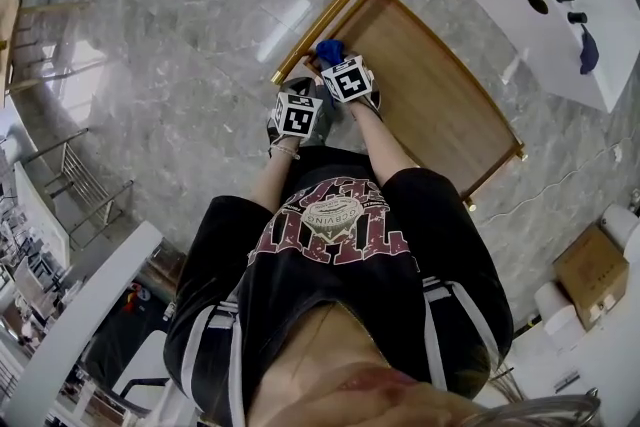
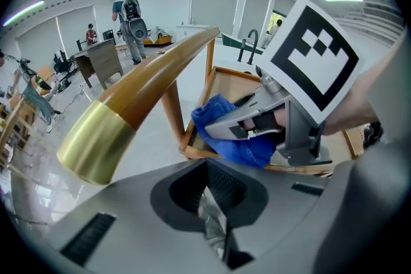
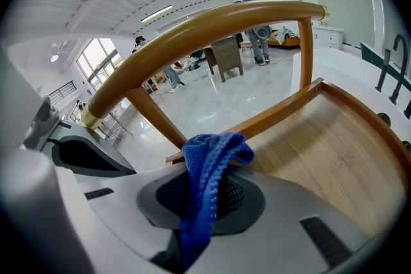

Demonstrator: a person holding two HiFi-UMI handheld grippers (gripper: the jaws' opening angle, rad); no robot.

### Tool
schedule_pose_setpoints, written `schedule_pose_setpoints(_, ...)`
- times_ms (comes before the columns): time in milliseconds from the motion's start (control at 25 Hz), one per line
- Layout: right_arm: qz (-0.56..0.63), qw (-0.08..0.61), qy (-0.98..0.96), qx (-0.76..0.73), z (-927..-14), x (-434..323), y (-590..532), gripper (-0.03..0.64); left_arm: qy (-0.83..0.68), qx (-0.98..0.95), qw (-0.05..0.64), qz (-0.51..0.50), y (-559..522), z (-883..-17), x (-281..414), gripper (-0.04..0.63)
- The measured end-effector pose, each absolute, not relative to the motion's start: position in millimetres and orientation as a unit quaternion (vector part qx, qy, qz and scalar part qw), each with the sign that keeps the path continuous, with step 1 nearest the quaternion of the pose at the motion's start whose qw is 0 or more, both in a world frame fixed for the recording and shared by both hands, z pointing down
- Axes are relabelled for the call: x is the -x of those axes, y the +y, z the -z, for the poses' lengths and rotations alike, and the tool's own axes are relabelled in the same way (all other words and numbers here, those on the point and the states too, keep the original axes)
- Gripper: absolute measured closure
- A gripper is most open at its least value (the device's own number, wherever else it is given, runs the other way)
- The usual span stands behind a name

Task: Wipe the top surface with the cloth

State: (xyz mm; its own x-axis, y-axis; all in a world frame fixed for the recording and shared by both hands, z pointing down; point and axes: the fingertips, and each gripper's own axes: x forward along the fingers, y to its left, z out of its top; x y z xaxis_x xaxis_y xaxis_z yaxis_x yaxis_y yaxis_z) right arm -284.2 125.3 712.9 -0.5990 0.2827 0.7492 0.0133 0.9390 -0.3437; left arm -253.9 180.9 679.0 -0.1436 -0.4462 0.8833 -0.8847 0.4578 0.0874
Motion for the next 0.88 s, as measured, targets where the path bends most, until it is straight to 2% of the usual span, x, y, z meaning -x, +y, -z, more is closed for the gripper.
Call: schedule_pose_setpoints(880, -0.155, 0.437, -0.885, 0.051, -710.6, 229.0, 101.4, 0.561, -0.683, -0.505, 0.454, -0.27, 142.9, -687.0, 232.0, 0.548)
